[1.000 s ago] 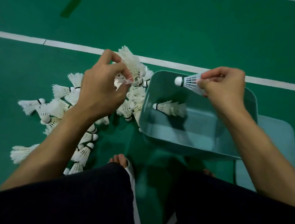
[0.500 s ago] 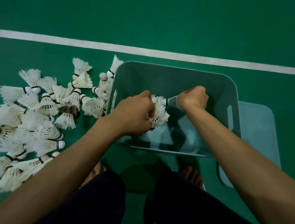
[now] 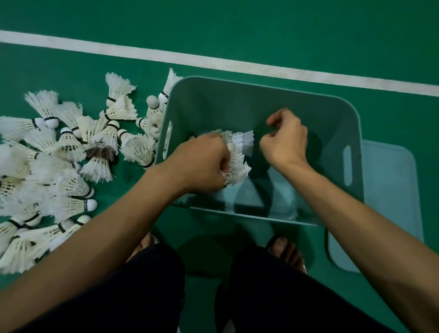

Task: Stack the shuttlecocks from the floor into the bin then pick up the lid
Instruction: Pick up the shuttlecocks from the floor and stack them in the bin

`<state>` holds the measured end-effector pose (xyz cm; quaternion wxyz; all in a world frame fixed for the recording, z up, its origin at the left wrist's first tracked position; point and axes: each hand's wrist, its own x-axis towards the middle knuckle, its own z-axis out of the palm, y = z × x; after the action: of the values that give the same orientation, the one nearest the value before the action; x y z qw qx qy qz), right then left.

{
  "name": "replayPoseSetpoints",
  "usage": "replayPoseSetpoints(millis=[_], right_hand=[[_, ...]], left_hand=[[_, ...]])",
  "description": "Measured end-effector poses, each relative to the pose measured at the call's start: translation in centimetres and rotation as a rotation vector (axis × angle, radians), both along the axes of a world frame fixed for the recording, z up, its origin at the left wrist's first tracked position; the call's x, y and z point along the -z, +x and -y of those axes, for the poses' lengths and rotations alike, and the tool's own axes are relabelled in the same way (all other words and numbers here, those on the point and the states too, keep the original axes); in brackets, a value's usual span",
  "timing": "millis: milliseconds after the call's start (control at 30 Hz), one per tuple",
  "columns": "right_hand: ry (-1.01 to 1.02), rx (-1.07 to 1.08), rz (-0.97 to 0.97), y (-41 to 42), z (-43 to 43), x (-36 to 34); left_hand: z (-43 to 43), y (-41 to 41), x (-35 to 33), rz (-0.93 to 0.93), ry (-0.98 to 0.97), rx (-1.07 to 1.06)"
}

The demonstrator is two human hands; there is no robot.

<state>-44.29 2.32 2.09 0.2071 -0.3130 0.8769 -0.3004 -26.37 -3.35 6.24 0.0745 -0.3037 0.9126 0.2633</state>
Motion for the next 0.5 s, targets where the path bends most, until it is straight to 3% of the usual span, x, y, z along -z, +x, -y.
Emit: replayPoseSetpoints(millis=[100, 200, 367, 500], right_hand=[[-0.109, -0.484, 0.120, -0.3, -2.1, -1.9], [0.002, -0.771, 0.252, -0.8, -2.7, -3.9], [0.168, -0.881, 0.229, -1.9, -2.7, -3.3], [0.177, -0.730, -0.048, -2.8, -3.0, -1.8]], left_hand=[[-0.1, 0.0, -0.6, -0.069, 0.042, 0.052], [-0.1, 0.3, -1.1, -0.142, 0.109, 0.138], [0.1, 1.0, -1.0, -0.210, 0.144, 0.118], [-0.1, 0.9, -0.3, -0.270, 0.178, -0.141]])
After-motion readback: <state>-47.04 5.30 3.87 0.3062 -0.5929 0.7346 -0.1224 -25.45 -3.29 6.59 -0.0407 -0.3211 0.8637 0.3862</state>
